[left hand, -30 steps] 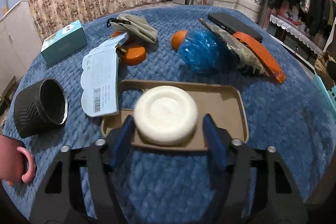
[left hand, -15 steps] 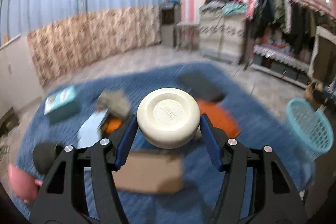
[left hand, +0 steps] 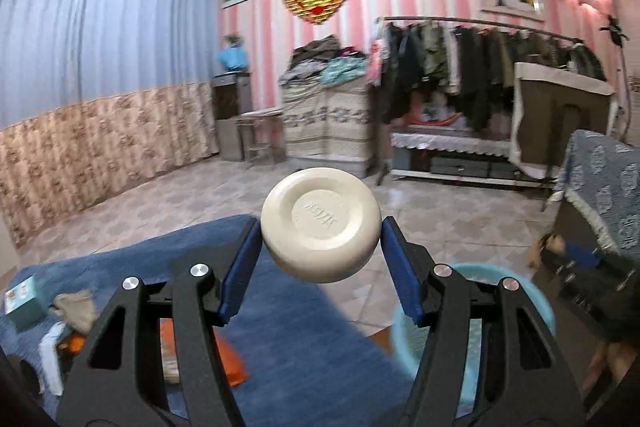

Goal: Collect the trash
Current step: 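Open right tool to drop cloth in basket while left tool drops soap in basket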

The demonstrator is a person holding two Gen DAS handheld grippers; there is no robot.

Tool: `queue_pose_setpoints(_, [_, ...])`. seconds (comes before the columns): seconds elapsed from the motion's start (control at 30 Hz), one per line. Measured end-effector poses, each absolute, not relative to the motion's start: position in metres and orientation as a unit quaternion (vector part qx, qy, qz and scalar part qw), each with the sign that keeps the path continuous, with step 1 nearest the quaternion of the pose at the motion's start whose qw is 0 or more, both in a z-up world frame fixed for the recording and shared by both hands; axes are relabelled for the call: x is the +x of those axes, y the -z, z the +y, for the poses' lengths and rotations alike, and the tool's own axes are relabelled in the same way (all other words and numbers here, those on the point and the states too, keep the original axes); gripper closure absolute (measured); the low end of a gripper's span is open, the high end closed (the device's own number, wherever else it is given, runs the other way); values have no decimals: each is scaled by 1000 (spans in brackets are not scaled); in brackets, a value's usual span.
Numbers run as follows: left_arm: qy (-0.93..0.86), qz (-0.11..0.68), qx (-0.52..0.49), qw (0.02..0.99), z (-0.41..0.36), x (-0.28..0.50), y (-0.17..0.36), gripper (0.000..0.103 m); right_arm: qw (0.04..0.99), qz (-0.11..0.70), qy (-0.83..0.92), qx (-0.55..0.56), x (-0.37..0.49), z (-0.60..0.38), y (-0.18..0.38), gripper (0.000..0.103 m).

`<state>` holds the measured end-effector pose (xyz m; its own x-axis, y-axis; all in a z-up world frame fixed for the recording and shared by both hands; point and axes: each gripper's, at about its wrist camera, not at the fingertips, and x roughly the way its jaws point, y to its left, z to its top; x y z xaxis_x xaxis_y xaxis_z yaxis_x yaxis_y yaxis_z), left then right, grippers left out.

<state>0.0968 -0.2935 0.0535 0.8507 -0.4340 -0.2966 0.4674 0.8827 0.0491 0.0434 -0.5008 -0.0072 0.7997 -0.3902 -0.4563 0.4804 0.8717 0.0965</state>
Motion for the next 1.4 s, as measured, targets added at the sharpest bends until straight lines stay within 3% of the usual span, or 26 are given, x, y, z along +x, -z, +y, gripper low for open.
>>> queue_pose_setpoints(0.43, [326,193,95,921,-395,114,-11,43,919,211,296,150,16,-555,22,69])
queue_pose_setpoints(0.73, [337,261,119,897,-411,152,53,43,910,235,300,160,27,-549,38,69])
queue_pose_setpoints(1.23, [371,271,137,878,-423,156,75,42,901,268,302,158,37,-541,52,69])
queue_pose_setpoints(1.27, [372,271,132,878,-421,157,74,38,901,269,302,159,38,-540,53,69])
queue_pose_setpoints(1.33, [366,263,115,885,-412,158,67,12,900,271,301,162,41,-541,54,69])
queue_pose_setpoints(1.4, [347,248,106,898,-403,160,61,9,898,273,299,172,44,-541,56,69])
